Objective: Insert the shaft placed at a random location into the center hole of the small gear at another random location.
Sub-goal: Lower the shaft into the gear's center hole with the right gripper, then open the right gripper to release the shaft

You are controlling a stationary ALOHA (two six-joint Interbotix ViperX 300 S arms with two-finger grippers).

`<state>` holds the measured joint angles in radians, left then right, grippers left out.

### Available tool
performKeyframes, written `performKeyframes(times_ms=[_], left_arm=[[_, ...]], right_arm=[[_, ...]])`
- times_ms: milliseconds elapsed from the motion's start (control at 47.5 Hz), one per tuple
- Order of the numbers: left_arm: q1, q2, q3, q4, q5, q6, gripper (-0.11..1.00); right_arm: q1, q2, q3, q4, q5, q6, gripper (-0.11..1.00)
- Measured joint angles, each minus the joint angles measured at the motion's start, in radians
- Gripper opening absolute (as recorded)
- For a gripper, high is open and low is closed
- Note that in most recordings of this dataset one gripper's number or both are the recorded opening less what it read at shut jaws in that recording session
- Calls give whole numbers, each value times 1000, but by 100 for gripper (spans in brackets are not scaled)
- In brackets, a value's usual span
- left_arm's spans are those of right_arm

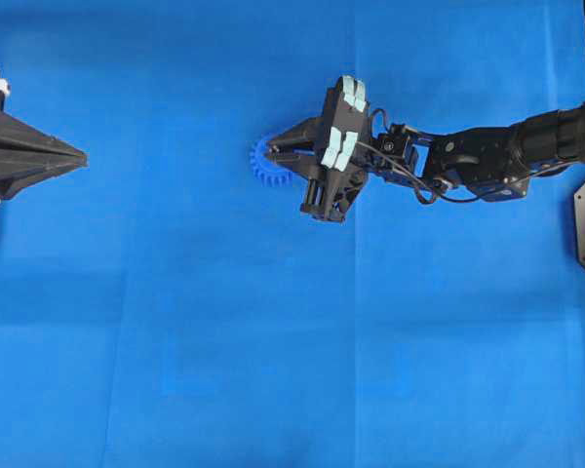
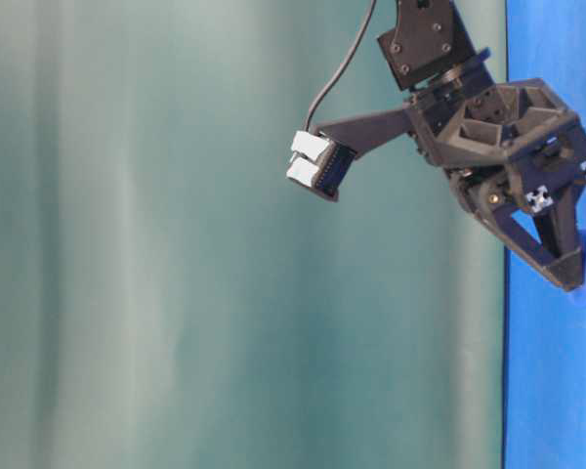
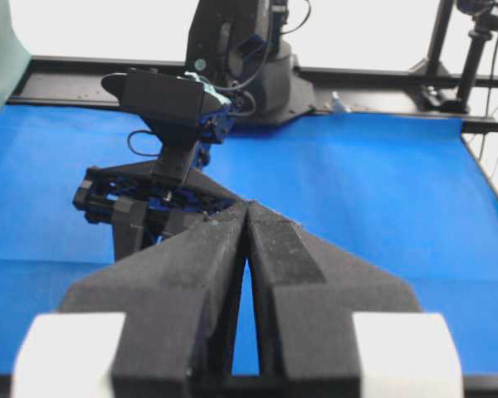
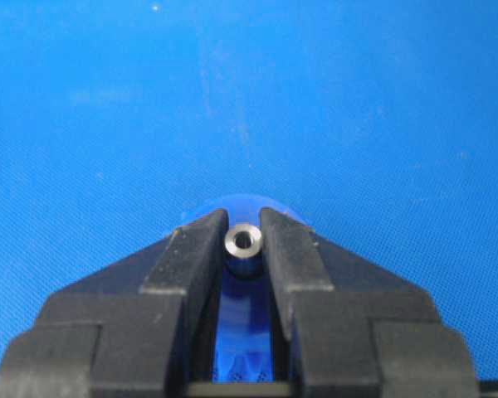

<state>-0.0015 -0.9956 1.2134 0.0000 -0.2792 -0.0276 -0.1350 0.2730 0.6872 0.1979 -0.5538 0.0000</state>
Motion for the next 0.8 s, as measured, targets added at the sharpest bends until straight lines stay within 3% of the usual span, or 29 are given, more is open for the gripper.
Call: performKeyframes(times_ms=[252,463,799], left_arm=[[0,0,0,0,0,0,0],[0,0,0,0,0,0,0],[0,0,0,0,0,0,0]], right_arm=[[-3,2,-3,29,6,2,82],[-3,-6,-3,34,11,-2,73],[0,-147,-2,29,52,-21,74]])
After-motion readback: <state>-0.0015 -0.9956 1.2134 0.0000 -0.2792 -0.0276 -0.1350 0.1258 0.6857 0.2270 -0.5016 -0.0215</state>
